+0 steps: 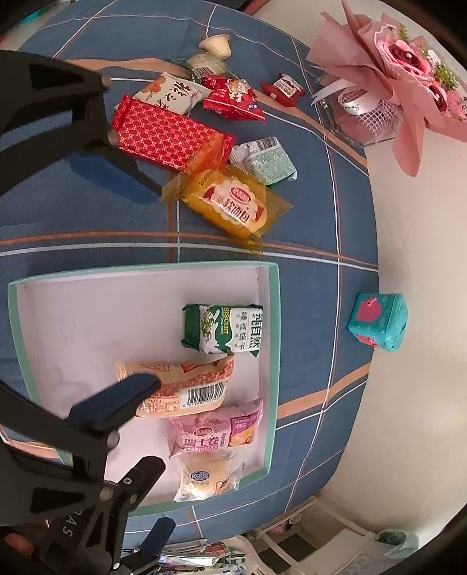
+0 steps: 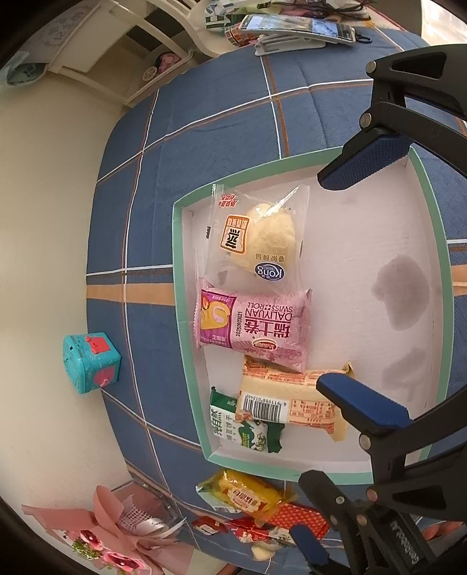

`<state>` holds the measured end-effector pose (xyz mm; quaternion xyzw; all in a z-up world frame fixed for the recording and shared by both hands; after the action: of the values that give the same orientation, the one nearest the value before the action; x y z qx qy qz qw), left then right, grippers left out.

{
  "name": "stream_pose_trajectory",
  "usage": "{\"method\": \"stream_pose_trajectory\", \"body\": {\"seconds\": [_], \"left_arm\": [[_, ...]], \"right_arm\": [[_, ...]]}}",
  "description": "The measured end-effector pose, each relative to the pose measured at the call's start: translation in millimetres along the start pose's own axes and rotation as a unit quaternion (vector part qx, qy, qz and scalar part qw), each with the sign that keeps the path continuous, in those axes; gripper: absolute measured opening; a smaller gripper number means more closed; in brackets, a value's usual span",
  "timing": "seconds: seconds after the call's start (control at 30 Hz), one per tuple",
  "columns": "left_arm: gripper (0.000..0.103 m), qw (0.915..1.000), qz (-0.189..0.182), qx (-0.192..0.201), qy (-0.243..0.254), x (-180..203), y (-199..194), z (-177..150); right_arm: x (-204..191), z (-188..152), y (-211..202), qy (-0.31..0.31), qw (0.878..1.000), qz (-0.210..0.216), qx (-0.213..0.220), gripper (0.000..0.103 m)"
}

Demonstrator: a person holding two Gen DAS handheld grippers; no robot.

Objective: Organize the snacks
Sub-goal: 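Open both tools and pull back from the tray, then move both tools over the loose snack pile beside the tray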

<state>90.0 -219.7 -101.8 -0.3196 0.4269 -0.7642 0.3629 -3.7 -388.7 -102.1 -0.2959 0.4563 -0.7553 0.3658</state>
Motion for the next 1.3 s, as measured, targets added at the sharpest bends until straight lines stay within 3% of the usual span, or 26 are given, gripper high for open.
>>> {"method": "stream_pose_trajectory", "body": {"seconds": [0.73,1.03,1.3], "left_arm": [[0.098,1.0,0.002,0.001,-0.003,-12.0,-3.6,2.3],[0.098,0.9985,0.042,0.011,-0.034,-71.0,-18.9,3.5],[0.098,0.9934,0.072,0.022,-0.087,-142.6,-37.6,-1.6]], "right_arm": [[-17.9,0.5,-8.4,-0.007,1.0,-0.008,0.011,0.103],[-63.6,2.3,-27.8,-0.028,0.999,0.012,0.032,0.103],[-121.3,3.9,-50.4,-0.036,0.996,0.06,0.055,0.103]]}}
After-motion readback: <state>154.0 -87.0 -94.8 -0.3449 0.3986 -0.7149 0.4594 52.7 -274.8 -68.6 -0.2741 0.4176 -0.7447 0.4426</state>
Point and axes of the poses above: each gripper's, at about its wrist camera, not at the fingertips, and y roughly the way its jaws point, x to its right, z to its top, the point moved 9 cm from there along y, roughly the way its jaws point, and after that the axes turned 8 degrees about -z, right-handed, at the moved point
